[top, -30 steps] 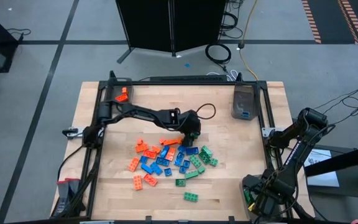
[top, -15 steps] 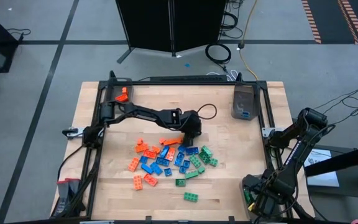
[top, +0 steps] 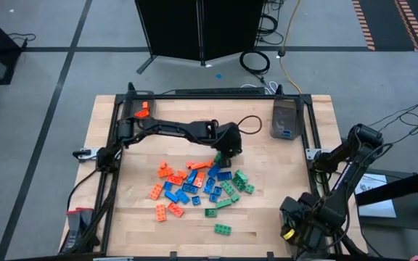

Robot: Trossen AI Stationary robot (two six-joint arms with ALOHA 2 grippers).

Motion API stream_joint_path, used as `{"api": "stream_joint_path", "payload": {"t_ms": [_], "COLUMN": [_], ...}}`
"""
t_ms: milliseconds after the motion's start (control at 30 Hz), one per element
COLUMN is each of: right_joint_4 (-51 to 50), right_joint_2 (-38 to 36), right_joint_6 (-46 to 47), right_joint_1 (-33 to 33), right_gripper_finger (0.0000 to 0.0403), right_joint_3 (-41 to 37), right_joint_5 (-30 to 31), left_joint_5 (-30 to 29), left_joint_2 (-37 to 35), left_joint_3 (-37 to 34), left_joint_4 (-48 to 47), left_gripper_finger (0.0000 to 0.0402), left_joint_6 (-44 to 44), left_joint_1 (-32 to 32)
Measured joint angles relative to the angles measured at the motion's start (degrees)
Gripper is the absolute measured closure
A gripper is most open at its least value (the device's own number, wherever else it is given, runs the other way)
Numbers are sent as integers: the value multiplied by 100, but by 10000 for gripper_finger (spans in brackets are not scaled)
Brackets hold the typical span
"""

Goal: Sort blocks
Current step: Put the green game piece into the bottom right black bin

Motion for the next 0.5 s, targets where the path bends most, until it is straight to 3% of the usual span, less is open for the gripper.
{"api": "stream_joint_path", "payload": {"t_ms": [267, 500], "right_joint_4": [-1246, -1924], "right_joint_2": [-521, -1164], "right_joint_6": [709, 829], "right_joint_1": [-220, -643], "right_gripper_finger": [62, 62], "right_joint_3": [3, 3], "right_joint_5": [2582, 4826], "left_joint_5": [693, 913], "left_joint_2": [-135, -993], "left_joint_3": [1112, 1183], "left_joint_4": [-1016, -725], "left_gripper_finger": [276, 276], "left_joint_6": [47, 41], "left_joint_1": [-106, -122]}}
